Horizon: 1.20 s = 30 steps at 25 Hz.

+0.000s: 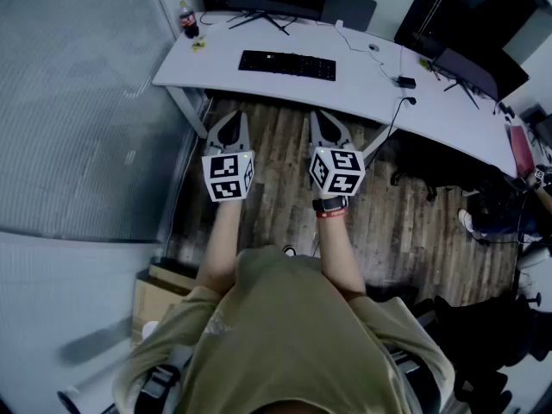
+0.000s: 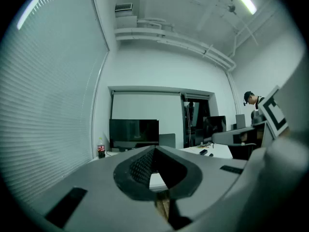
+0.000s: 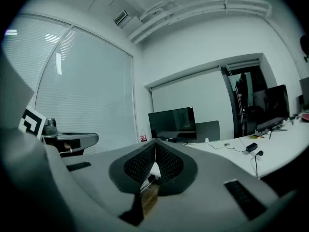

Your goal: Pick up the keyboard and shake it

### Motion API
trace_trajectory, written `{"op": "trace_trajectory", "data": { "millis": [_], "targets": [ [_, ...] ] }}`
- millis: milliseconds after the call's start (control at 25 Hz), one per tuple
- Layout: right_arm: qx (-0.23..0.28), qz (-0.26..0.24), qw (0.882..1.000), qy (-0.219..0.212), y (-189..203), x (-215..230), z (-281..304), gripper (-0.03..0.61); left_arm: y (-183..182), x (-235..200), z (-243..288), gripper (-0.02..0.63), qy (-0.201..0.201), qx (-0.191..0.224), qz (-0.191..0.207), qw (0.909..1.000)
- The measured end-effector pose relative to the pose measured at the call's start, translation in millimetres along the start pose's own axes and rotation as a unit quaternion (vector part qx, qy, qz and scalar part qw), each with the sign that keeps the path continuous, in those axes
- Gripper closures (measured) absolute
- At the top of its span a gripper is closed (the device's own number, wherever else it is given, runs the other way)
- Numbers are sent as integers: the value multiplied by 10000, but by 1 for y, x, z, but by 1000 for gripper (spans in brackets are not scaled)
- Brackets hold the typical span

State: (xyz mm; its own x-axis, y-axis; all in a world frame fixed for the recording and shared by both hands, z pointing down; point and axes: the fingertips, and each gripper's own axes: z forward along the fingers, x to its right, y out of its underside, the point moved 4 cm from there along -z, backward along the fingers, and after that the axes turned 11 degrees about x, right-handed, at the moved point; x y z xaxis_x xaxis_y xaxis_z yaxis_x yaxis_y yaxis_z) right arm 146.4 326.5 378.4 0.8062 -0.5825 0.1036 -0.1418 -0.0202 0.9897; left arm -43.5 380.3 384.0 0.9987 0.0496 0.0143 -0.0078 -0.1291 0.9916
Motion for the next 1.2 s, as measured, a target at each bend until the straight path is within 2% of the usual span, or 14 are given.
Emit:
{"op": "trace_trajectory", "data": {
  "millis": [360,600,800,1000,1200],
  "targets": [
    [-51,-122,9999,-84,3,-17,22,555,5,-16,6,597,180,66,-170,9997],
    [-217,122,9996,91,23,-26,32,555,23,-30,8,597,205,-53,-293,9993],
    [116,276,9995,133,23,-29,58,555,32,-46,25,597,253,-163,-361,9989],
    [132,369,9989,243,36,-20,101,556,40,-69,55,595,55,224,-392,9990],
    [-104,474,9979,419,51,10,164,557,51,-81,115,595,-12,220,-151,9996]
  ]
}}
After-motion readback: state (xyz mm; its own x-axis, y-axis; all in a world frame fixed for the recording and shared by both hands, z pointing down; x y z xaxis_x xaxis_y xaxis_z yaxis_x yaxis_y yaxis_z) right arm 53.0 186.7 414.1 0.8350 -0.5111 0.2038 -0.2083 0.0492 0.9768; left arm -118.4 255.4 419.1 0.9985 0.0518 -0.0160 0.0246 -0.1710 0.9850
